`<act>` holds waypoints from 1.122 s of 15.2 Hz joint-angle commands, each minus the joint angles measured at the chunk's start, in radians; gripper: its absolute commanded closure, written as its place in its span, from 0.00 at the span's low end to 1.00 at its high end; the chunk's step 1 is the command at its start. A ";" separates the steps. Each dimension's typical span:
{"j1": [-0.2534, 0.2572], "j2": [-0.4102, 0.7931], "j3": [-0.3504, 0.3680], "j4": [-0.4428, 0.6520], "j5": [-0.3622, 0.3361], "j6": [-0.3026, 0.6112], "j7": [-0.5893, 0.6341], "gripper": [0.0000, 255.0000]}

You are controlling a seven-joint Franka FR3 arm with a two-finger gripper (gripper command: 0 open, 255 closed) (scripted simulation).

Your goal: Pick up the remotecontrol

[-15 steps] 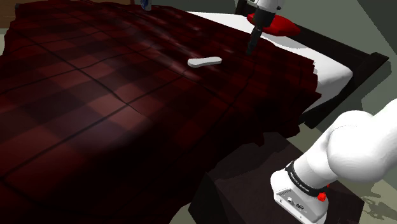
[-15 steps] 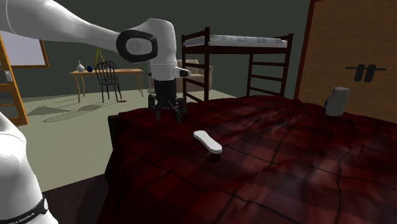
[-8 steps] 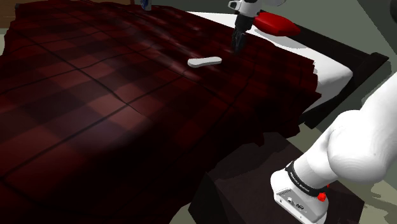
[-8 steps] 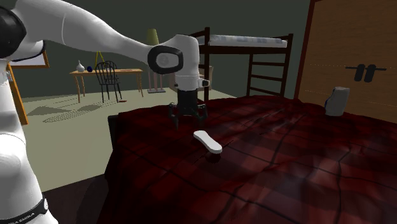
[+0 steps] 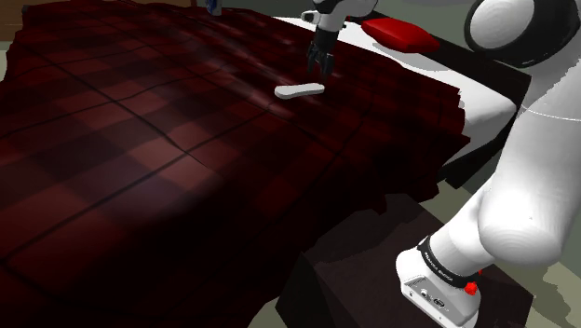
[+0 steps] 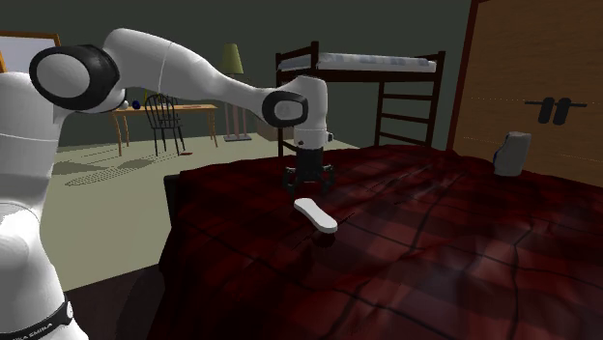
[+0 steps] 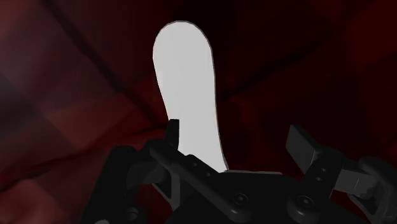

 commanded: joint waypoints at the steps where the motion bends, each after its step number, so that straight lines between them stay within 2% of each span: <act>1: -0.014 0.088 0.025 0.101 0.017 -0.018 -0.077 0.00; 3: -0.021 0.139 0.043 0.161 0.021 -0.030 -0.121 0.00; 10: -0.020 0.165 0.049 0.098 0.032 0.058 -0.130 0.00; 12: -0.020 0.164 0.049 0.098 0.032 0.058 -0.130 0.00; 13: -0.020 0.164 0.049 0.098 0.032 0.057 -0.129 1.00; 17: -0.020 0.165 0.049 0.098 0.032 0.058 -0.129 1.00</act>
